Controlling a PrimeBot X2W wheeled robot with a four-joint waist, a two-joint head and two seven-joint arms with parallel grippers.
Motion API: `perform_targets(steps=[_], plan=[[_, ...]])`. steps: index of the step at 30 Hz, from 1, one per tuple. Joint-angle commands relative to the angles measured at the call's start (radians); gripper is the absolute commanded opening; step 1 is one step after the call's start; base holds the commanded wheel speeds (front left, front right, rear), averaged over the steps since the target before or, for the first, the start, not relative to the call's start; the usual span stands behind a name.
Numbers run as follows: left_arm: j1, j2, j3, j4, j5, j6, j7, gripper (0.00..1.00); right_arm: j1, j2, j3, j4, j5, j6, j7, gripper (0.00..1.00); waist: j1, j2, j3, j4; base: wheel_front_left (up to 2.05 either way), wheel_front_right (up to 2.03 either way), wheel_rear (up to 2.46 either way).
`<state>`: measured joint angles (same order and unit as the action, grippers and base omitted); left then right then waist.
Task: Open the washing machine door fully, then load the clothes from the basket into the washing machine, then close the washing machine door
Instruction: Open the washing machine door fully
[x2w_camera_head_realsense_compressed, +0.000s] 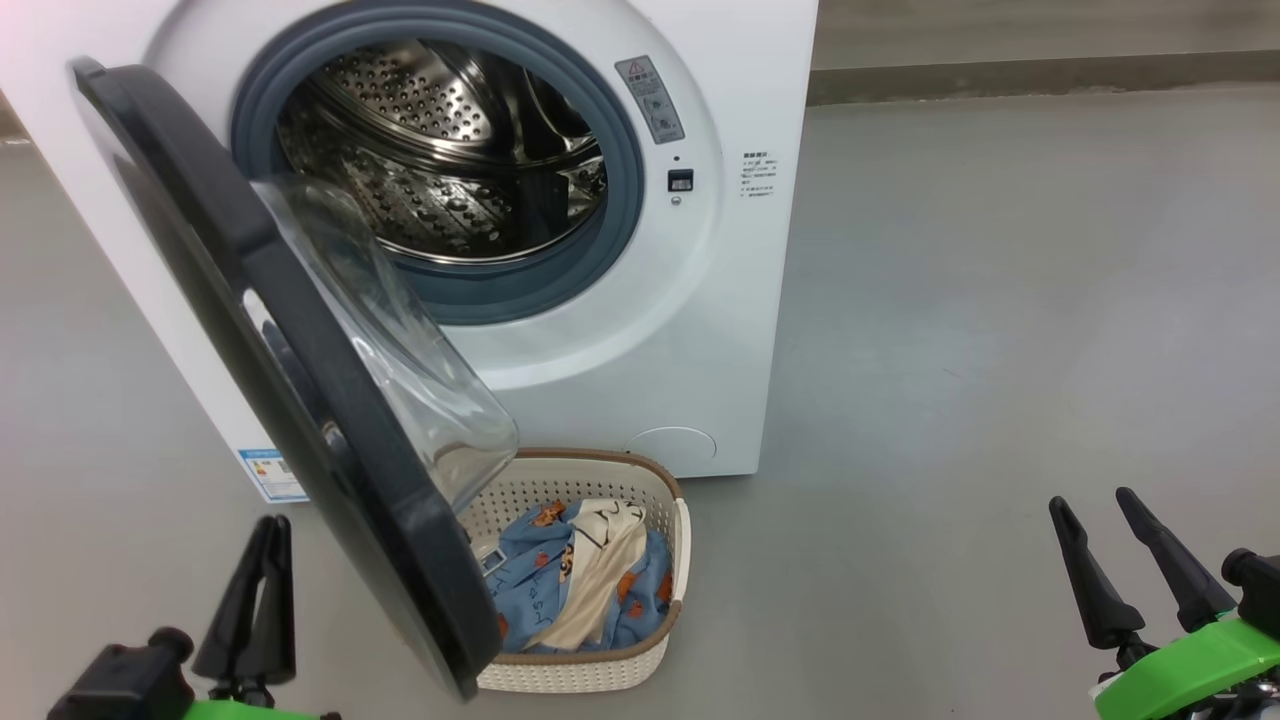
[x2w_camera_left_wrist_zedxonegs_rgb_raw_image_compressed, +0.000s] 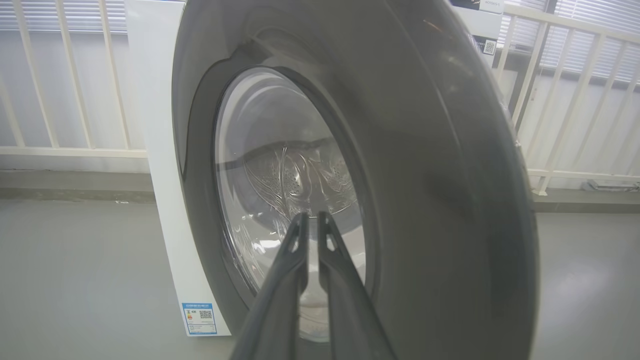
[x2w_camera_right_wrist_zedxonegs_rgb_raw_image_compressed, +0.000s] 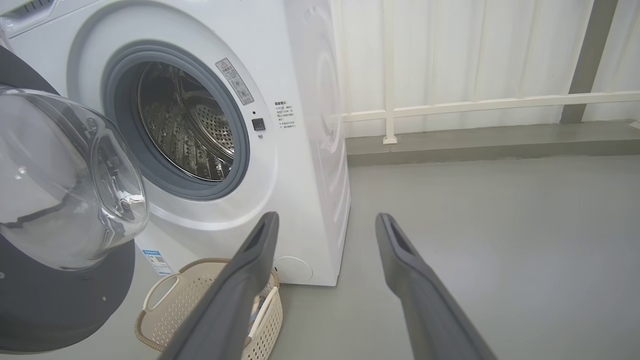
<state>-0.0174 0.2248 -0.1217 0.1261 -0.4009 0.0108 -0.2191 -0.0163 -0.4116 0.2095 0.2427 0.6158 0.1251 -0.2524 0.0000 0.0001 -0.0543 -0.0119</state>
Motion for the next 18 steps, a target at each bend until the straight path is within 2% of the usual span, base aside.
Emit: perform_targets(steps=[1, 12, 18], plan=[[-0.052, 0.019, 0.040, -0.044, 0.001, 0.011, -0.012, 0.00, -0.032, -0.025, 0.006, -0.019, -0.012, 0.006, -0.009, 1.00, 0.0000, -0.0001, 0.000, 0.002, 0.00, 0.00, 0.00], [-0.090, 0.034, 0.011, -0.314, 0.072, 0.040, -0.014, 0.00, -0.027, -0.015, 0.007, -0.018, -0.013, 0.006, -0.009, 1.00, 0.0000, -0.0001, -0.009, 0.021, 0.00, 0.00, 0.00], [-0.099, 0.014, -0.081, -0.459, 0.085, 0.021, 0.049, 0.00, -0.024, -0.009, 0.008, -0.019, -0.014, 0.006, -0.009, 1.00, 0.0000, -0.0001, -0.010, 0.027, 0.00, 0.00, 0.00]])
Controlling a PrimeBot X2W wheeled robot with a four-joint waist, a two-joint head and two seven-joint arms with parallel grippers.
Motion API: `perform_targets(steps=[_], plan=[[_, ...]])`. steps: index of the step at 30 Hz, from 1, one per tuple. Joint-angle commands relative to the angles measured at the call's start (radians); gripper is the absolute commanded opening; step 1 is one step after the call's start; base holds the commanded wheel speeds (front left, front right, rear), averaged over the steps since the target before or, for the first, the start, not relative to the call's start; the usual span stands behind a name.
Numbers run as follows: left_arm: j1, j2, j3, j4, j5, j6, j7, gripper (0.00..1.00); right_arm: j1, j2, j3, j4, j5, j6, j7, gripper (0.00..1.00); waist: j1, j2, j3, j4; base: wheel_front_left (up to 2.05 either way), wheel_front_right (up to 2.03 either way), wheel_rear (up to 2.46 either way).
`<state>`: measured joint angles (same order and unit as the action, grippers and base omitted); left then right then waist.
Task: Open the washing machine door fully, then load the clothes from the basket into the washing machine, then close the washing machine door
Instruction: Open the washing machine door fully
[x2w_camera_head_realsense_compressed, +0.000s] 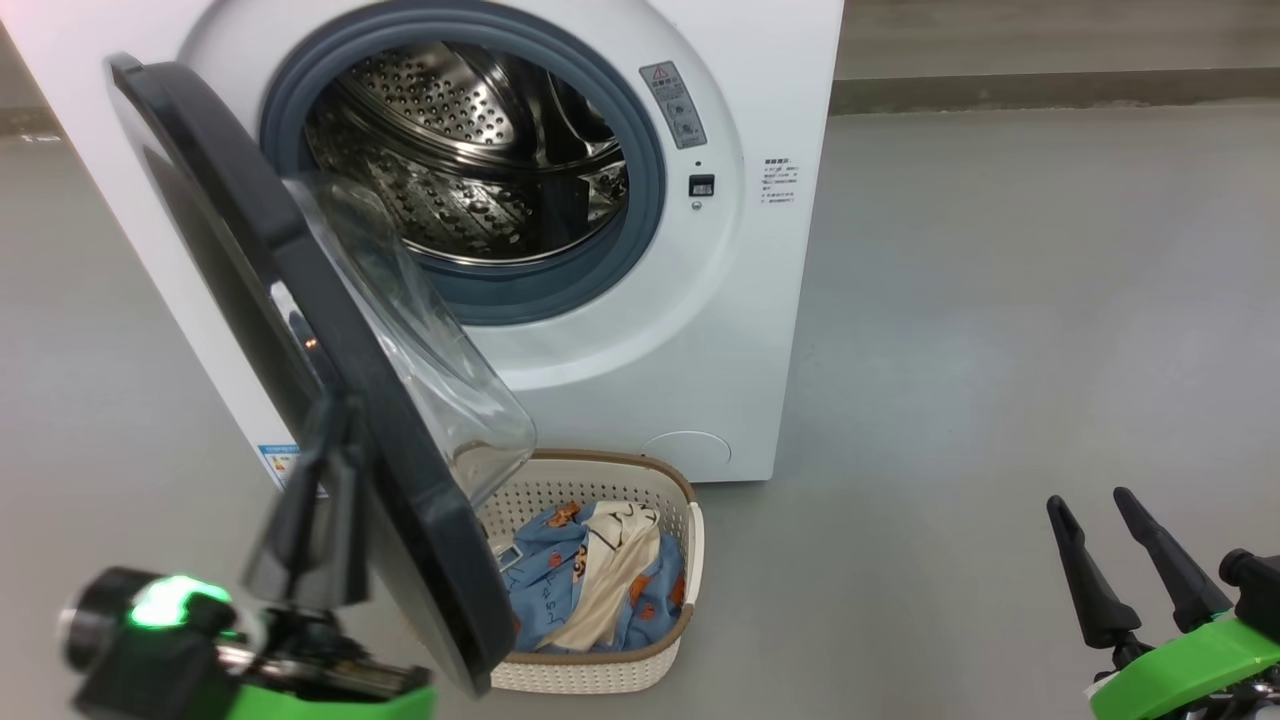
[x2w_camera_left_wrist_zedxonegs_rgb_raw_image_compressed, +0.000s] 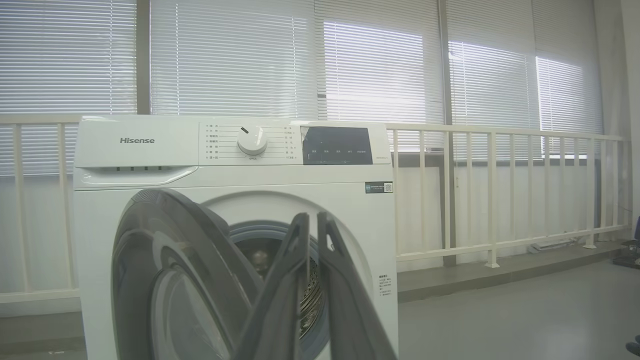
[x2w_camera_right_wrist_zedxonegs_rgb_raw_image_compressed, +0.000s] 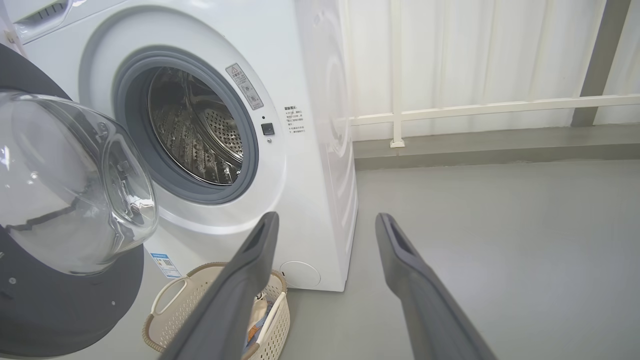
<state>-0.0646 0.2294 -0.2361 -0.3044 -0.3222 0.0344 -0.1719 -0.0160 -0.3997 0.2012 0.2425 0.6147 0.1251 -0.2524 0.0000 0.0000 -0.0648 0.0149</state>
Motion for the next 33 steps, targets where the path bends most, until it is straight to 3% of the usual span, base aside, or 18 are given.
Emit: perform_targets(steps=[1, 15, 33], plan=[[-0.053, 0.001, 0.014, -0.040, 0.003, -0.005, 0.017, 0.00, -0.025, -0.020, 0.017, -0.019, -0.012, 0.006, -0.009, 1.00, 0.0000, 0.0000, 0.001, 0.001, 0.00, 0.00, 0.00], [-0.029, -0.092, -0.136, 0.058, -0.087, -0.040, 0.107, 0.00, -0.044, -0.003, 0.041, -0.013, -0.004, 0.006, -0.009, 1.00, 0.0000, 0.0000, 0.020, -0.026, 0.00, 0.00, 0.00], [-0.034, -0.138, -0.107, 0.311, -0.163, 0.003, 0.068, 0.00, -0.065, 0.005, 0.067, 0.009, 0.010, 0.006, -0.009, 1.00, 0.0000, 0.0000, 0.044, -0.062, 0.00, 0.00, 0.00]])
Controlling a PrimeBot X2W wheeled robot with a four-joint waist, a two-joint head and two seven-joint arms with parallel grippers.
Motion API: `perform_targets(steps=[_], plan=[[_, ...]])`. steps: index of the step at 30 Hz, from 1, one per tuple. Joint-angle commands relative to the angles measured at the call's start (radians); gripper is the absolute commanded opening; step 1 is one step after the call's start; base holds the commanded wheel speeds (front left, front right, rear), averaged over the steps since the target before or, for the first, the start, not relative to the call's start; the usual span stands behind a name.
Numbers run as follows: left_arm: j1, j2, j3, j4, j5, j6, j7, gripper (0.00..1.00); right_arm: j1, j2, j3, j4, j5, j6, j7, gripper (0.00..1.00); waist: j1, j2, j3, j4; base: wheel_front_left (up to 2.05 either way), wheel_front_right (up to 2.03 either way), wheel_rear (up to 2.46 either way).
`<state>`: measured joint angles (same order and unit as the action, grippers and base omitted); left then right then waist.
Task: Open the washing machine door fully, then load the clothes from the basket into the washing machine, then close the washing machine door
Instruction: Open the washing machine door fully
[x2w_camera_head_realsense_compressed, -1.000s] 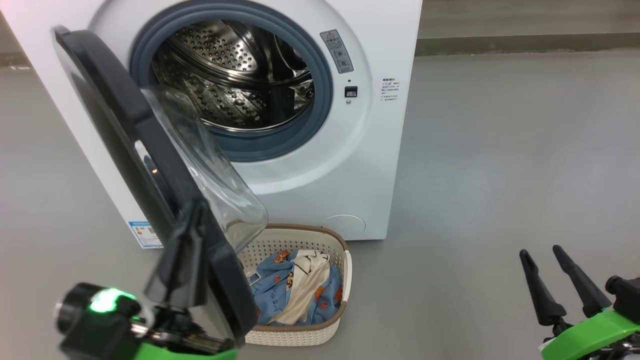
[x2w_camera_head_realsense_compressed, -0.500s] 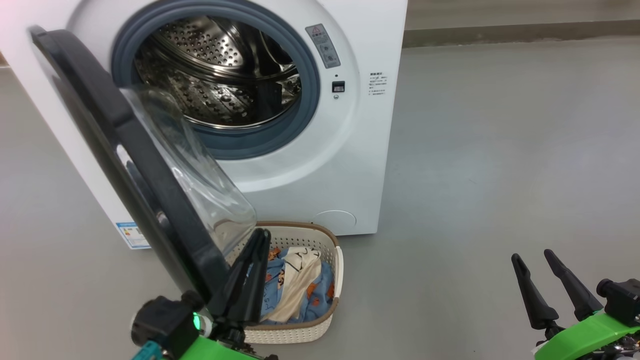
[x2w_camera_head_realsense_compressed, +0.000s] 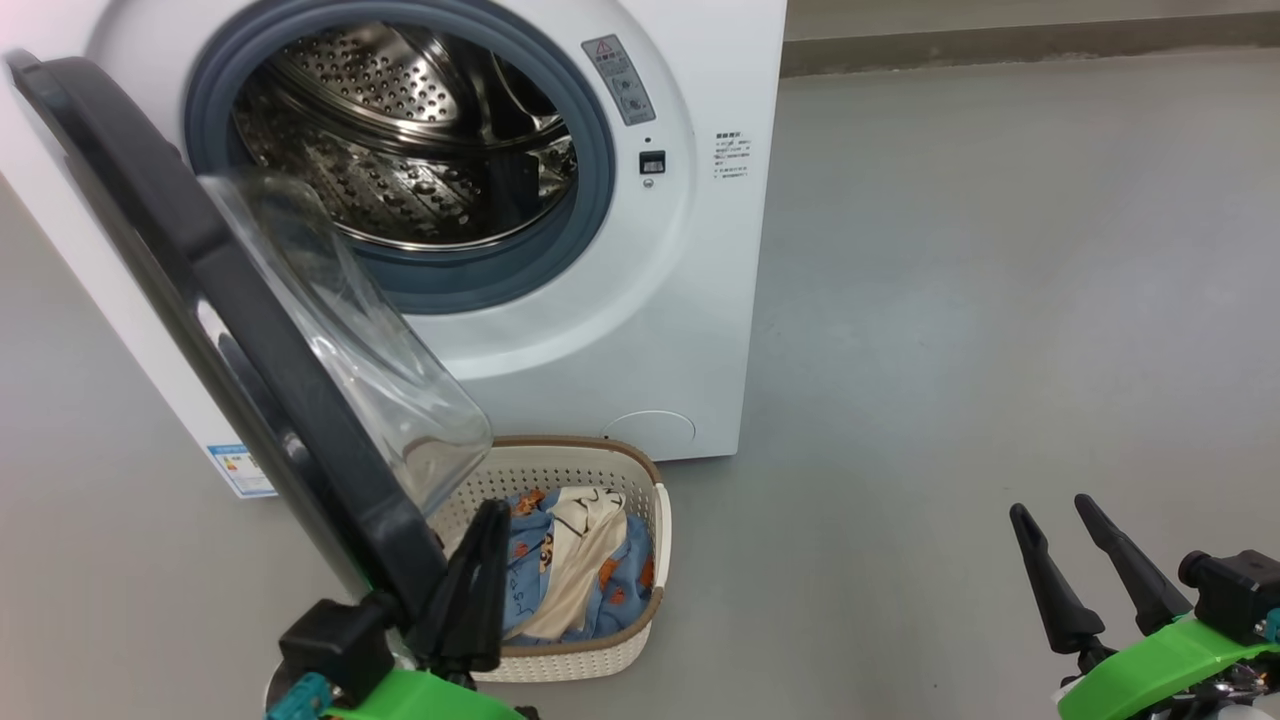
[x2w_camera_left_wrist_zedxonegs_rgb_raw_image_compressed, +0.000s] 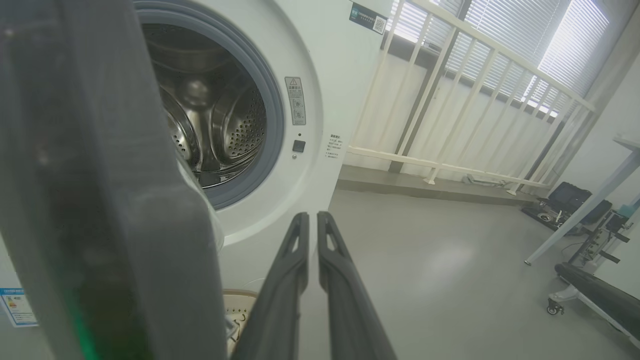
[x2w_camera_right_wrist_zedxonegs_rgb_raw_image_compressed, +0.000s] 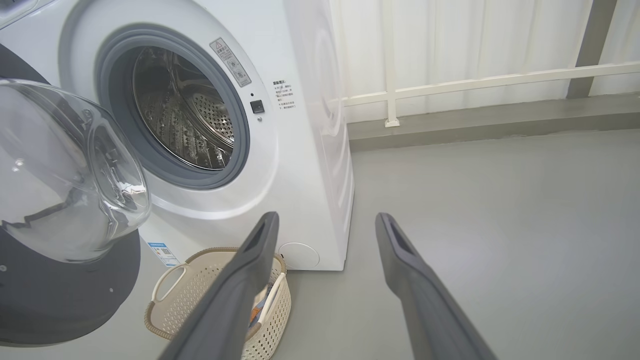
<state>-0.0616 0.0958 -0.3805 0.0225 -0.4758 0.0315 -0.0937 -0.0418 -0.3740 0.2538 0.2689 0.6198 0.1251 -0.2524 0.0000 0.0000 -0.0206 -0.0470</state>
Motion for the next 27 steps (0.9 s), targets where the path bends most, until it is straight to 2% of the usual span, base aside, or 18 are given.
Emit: perform_targets(steps=[1, 13, 27], plan=[[-0.037, -0.005, 0.043, -0.009, -0.012, 0.011, -0.015, 0.00, -0.040, -0.021, 0.017, -0.016, 0.006, 0.006, -0.009, 1.00, 0.0000, 0.0000, 0.000, 0.001, 0.00, 0.00, 0.00], [-0.029, 0.017, 0.099, 0.025, -0.045, 0.037, -0.024, 0.00, -0.055, -0.021, 0.043, -0.008, 0.012, 0.006, -0.009, 1.00, 0.0000, 0.0000, -0.002, 0.027, 0.00, 0.00, 0.00], [0.041, 0.076, 0.113, -0.056, -0.041, 0.063, 0.013, 0.00, -0.043, -0.004, 0.035, -0.008, 0.013, 0.006, -0.009, 1.00, 0.0000, 0.0000, 0.003, 0.107, 0.00, 0.00, 0.00]])
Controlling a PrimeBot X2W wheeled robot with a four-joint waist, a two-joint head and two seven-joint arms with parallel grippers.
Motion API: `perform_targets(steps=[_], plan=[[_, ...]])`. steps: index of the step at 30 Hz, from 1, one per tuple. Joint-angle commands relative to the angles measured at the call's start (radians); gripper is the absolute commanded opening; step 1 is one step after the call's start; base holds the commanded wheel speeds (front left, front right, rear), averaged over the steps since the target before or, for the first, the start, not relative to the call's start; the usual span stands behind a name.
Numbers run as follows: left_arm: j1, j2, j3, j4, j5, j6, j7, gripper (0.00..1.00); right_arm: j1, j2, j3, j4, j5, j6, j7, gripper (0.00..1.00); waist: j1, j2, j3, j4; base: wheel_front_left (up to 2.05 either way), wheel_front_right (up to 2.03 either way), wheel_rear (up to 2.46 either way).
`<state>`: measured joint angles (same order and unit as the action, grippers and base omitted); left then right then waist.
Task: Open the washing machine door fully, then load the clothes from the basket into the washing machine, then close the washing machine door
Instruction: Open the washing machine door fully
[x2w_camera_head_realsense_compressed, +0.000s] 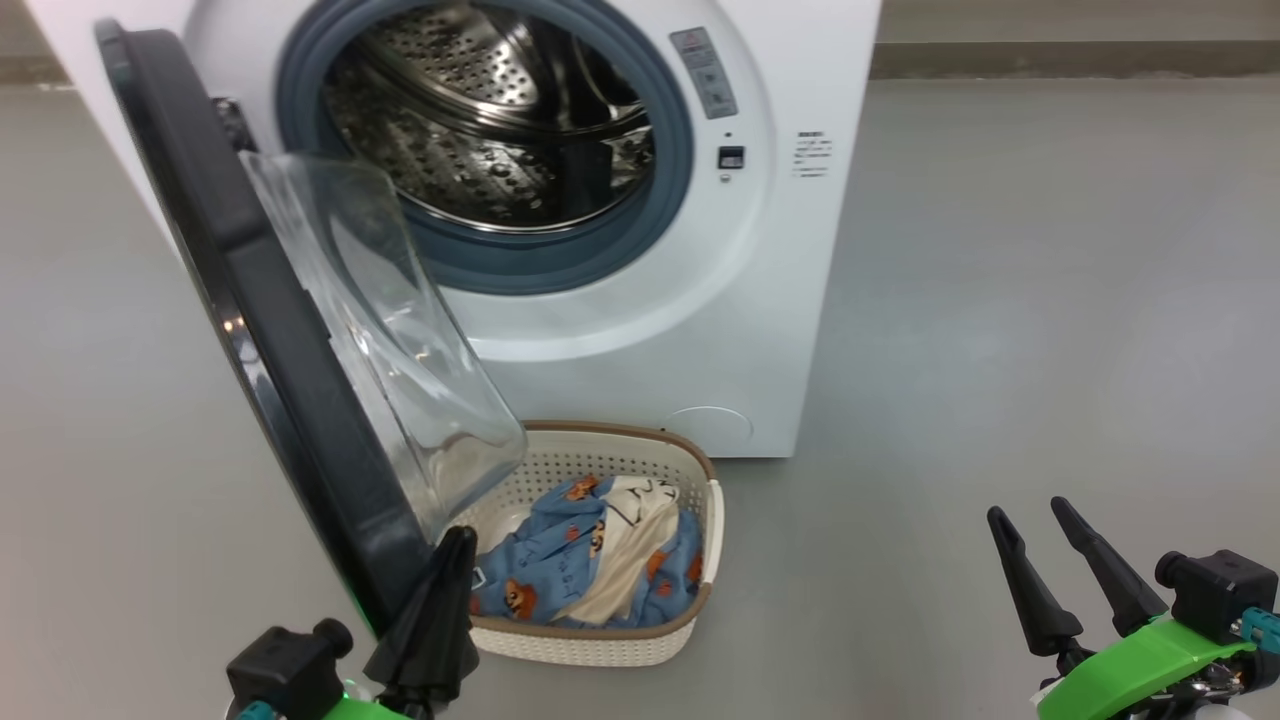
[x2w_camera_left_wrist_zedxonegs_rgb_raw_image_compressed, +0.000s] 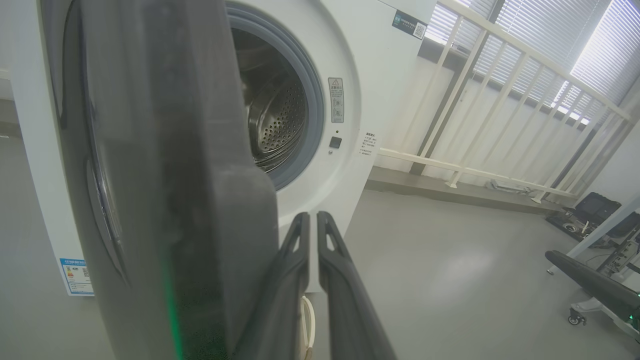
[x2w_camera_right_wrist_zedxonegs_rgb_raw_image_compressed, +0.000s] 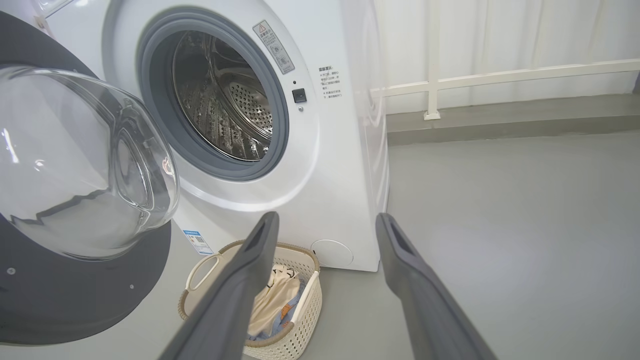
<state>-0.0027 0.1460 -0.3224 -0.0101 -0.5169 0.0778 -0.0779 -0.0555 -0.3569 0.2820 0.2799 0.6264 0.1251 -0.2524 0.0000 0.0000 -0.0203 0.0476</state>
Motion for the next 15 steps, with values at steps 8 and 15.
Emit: perform_targets(steps=[8, 15], plan=[[-0.007, 0.056, 0.087, -0.052, -0.003, 0.039, 0.008, 0.00, -0.032, -0.010, 0.003, -0.020, 0.004, 0.006, -0.009, 1.00, 0.0000, 0.0000, 0.006, 0.064, 0.00, 0.00, 0.00], [0.002, 0.074, 0.102, -0.082, -0.004, 0.054, 0.018, 0.00, -0.026, -0.001, -0.003, -0.020, 0.002, 0.006, -0.009, 1.00, 0.0000, 0.0000, 0.008, 0.100, 0.00, 0.00, 0.00]])
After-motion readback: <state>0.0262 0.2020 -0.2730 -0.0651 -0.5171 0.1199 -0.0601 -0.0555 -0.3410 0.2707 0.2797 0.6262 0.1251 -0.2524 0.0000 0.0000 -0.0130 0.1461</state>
